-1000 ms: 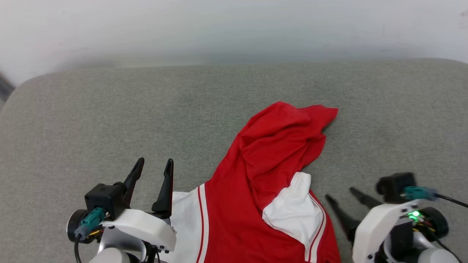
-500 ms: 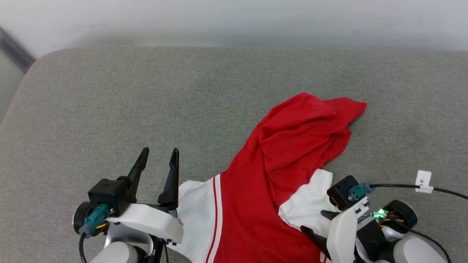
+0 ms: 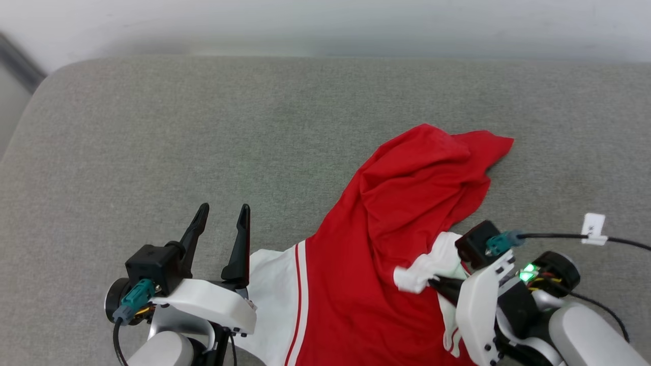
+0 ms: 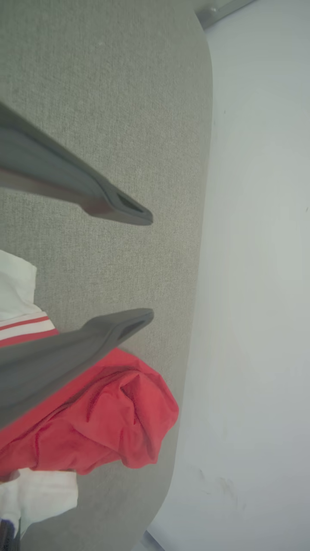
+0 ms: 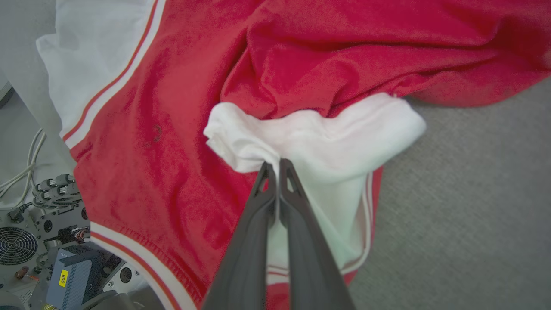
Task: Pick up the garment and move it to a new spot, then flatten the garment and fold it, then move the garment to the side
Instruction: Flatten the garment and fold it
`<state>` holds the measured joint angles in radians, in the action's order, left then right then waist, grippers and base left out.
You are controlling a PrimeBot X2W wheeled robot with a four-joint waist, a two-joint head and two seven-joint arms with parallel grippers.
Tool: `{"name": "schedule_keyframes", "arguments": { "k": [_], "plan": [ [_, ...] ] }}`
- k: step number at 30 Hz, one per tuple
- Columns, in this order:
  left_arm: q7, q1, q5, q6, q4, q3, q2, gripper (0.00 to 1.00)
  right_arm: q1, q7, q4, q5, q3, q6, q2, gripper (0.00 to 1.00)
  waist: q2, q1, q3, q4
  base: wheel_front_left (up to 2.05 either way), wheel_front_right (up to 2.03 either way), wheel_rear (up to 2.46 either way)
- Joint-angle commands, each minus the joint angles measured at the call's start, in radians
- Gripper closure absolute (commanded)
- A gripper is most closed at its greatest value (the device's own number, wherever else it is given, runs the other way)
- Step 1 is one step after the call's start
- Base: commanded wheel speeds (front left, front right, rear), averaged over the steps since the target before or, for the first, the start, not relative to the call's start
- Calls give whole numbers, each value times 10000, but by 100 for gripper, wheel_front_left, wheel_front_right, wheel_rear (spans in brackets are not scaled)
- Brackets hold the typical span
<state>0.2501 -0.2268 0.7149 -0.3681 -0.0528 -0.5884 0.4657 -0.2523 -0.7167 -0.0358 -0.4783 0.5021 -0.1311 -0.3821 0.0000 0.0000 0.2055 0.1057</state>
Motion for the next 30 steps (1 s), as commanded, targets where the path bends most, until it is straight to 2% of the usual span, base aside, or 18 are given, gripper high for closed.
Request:
{"name": "schedule_keyframes", "arguments": {
  "k": [1,4,7,8,11,16,21,22,23,24,30],
  "plan": [
    [40,51,-33,-1,-5,20,49,0,-151,179,-130,14,-210,7,36,100,0,0,-128,-139,0,0,0],
    [-24,82,-56,-40,-53,26,143,0,-160,566,-292,118,-912,7,157,100,0,0,-238,-312,0,0,0],
    [-90,140,-81,-87,-129,23,224,0,114,961,-238,262,-2067,5,403,100,0,0,-317,-485,0,0,0],
    [-90,140,-81,-87,-129,23,224,0,114,961,-238,262,-2067,5,403,100,0,0,-317,-485,0,0,0],
    [-145,155,-81,-131,-198,18,302,0,525,1389,-31,382,-3479,5,810,100,0,0,-337,-616,0,0,0],
    [-240,221,-39,-205,-273,11,384,0,1338,2088,619,346,-5579,5,1587,100,0,0,-318,-791,0,0,0],
    [-294,250,-4,-207,-281,24,454,0,1901,2741,1690,478,-6838,7,2141,98,0,0,-269,-901,0,0,0],
    [-292,252,10,-208,-279,32,454,0,1940,2877,1923,481,-6941,4,2230,74,0,0,-267,-919,0,0,0],
    [-296,255,18,-205,-276,27,452,0,1956,3020,2131,555,-7036,5,2253,35,0,0,-270,-924,0,0,0],
    [-299,260,22,-206,-263,15,451,0,1940,3207,2265,629,-7111,5,2268,0,0,0,-278,-924,0,0,0],
    [-265,416,109,-241,-152,15,408,0,1825,5273,2273,1172,-7351,5,2475,0,0,0,-580,-884,0,0,0]
  ]
}}
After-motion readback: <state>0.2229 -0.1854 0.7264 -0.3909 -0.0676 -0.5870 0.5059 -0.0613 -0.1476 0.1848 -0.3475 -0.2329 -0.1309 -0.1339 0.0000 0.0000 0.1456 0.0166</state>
